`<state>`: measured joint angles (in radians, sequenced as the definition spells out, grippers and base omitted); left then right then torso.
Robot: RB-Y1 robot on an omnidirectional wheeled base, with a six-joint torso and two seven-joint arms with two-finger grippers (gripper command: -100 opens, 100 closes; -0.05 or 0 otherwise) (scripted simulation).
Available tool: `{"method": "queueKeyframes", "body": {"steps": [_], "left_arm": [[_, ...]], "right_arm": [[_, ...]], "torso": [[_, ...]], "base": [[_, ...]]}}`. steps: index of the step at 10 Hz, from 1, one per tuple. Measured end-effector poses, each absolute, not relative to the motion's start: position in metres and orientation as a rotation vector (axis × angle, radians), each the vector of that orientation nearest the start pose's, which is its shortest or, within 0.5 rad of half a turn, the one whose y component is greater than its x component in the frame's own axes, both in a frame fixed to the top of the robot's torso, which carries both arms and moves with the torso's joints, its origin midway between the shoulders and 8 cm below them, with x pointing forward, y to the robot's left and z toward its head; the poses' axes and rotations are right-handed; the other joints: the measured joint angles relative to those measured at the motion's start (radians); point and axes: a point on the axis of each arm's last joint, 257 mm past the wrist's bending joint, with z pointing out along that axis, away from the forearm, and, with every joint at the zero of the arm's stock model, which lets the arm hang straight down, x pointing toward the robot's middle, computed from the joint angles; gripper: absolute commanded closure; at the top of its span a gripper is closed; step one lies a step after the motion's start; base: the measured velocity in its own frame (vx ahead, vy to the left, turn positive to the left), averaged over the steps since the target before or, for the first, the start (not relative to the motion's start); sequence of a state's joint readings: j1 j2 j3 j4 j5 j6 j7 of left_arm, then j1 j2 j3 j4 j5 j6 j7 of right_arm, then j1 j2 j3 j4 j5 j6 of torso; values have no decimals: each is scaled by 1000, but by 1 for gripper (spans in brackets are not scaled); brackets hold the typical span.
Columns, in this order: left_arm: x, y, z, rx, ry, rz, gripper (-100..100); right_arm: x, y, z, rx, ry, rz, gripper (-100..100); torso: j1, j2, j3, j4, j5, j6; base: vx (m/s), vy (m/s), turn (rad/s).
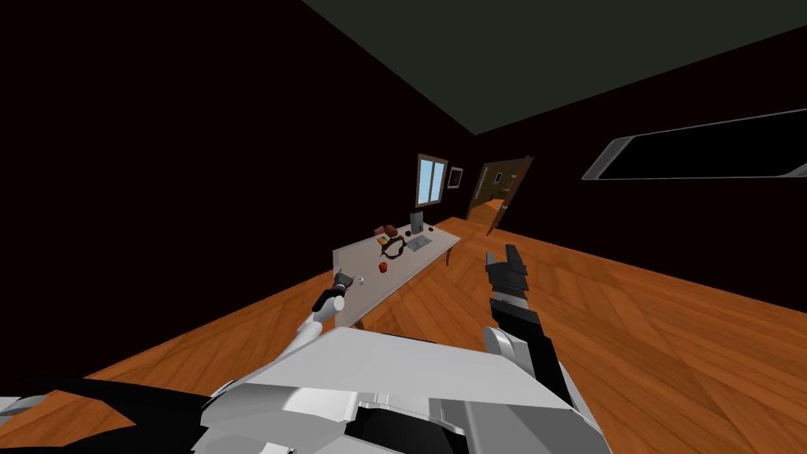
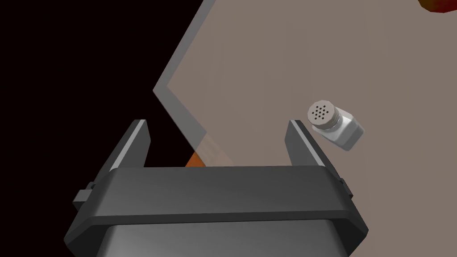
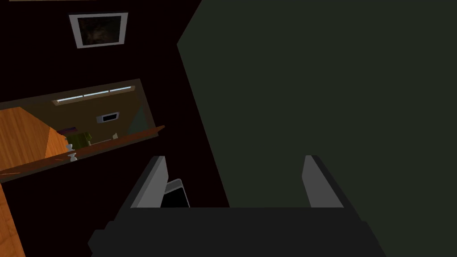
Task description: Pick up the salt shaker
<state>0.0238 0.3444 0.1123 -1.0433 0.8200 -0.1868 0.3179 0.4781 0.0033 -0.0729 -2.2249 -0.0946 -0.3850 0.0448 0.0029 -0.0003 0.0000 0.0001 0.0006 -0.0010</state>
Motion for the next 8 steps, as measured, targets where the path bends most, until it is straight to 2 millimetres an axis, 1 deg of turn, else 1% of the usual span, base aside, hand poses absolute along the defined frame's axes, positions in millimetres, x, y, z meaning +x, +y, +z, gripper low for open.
{"method": "queueKeyframes", "body": {"steps": [1,2,3,4,5,7,8], "left_arm": [[446,491,-411,-2075,463,-1227,-100],[443,494,-420,-2116,428,-1212,-100],[439,497,-427,-2145,408,-1196,-100],[435,497,-433,-2158,406,-1184,-100],[435,501,-437,-2178,380,-1184,-100],[423,509,-456,-2237,318,-1150,-100],[420,512,-463,-2262,299,-1134,-100]], "right_arm": [[366,-320,-15,816,658,1221,0],[366,-320,-15,815,657,1221,0],[366,-320,-15,816,658,1221,0],[366,-320,-15,816,658,1221,0],[366,-320,-15,815,657,1221,0],[366,-320,-15,816,658,1221,0],[366,-320,-15,816,658,1221,0]], "torso": [[0,0,0,0,0,-1],[0,0,0,0,0,0],[0,0,0,0,0,-1],[-1,-1,-1,0,0,-1],[0,-1,-1,0,0,0],[0,-1,0,0,0,0],[0,-1,0,0,0,-1]], "base": [[-25,24,-237],[-20,23,-114],[-6,10,22],[-12,12,-220],[-15,20,-123],[-18,20,-130],[-14,19,-213]]}}
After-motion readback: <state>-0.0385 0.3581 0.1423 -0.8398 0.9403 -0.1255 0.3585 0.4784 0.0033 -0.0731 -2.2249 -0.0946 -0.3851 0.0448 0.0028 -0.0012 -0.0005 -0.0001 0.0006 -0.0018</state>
